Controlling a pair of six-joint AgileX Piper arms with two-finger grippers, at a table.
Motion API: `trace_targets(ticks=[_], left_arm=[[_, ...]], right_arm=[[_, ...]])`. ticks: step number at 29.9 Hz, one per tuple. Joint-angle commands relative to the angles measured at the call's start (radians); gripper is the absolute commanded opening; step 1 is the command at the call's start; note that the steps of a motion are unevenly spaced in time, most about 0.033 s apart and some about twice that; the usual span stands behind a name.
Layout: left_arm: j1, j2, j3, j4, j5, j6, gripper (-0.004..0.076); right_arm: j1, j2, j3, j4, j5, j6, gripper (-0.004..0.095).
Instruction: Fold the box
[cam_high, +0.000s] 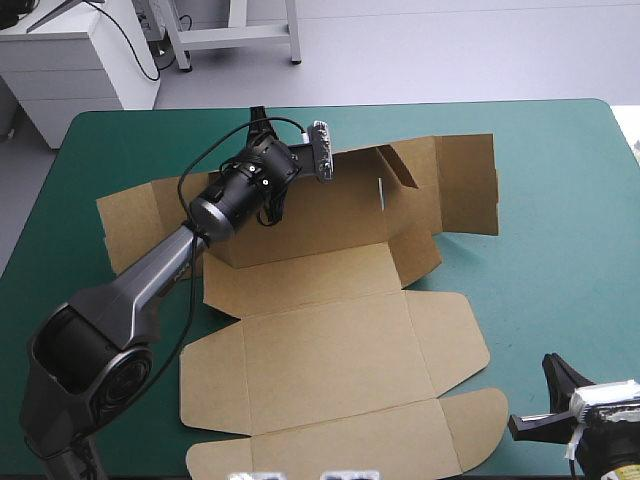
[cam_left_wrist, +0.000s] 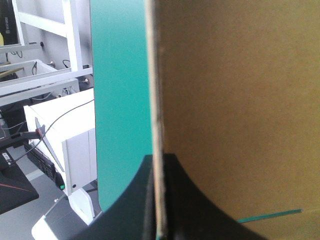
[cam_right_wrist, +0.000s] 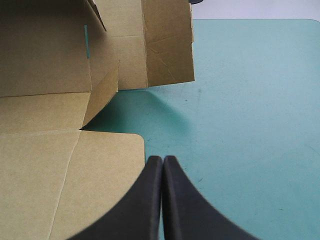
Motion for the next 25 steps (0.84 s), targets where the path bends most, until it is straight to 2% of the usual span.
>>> trace_targets(ticks=[1, 5, 9, 14, 19, 22, 25], left_arm=[[-0.030, -0.078, -0.030, 0.036, -0.030, -0.004, -0.0009], [-0.077, -0.106, -0.005, 0.057, -0.047, -0.001, -0.0009], [-0.130, -0.154, 0.121, 0.197, -0.141, -0.093, -0.0009], [-0.196, -0.231, 0.370, 0.579, -0.238, -0.430, -0.0008], [-0.255, -0.301, 0.576, 0.875, -0.199, -0.803, -0.0008], [-0.284, -0.324, 0.667, 0.941, -0.152, -0.930, -0.0008], [-0.316, -0.331, 0.736, 0.965, -0.101, -0.984, -0.0008]], right_arm=[[0.003, -0.023, -0.034, 0.005, -0.070, -0.004, -0.0020], [0.003, -0.023, -0.034, 0.005, -0.070, -0.004, -0.0020], [0.003, -0.023, -0.034, 0.005, -0.070, -0.004, -0.0020], [0.003, -0.023, -0.034, 0.005, -0.070, -0.004, -0.0020], [0.003, -0.023, -0.034, 0.005, -0.070, -0.004, -0.0020], [0.003, -0.023, -0.034, 0.005, -0.070, -0.004, -0.0020], [0.003, -0.023, -0.034, 0.005, -0.070, -0.004, -0.0020]])
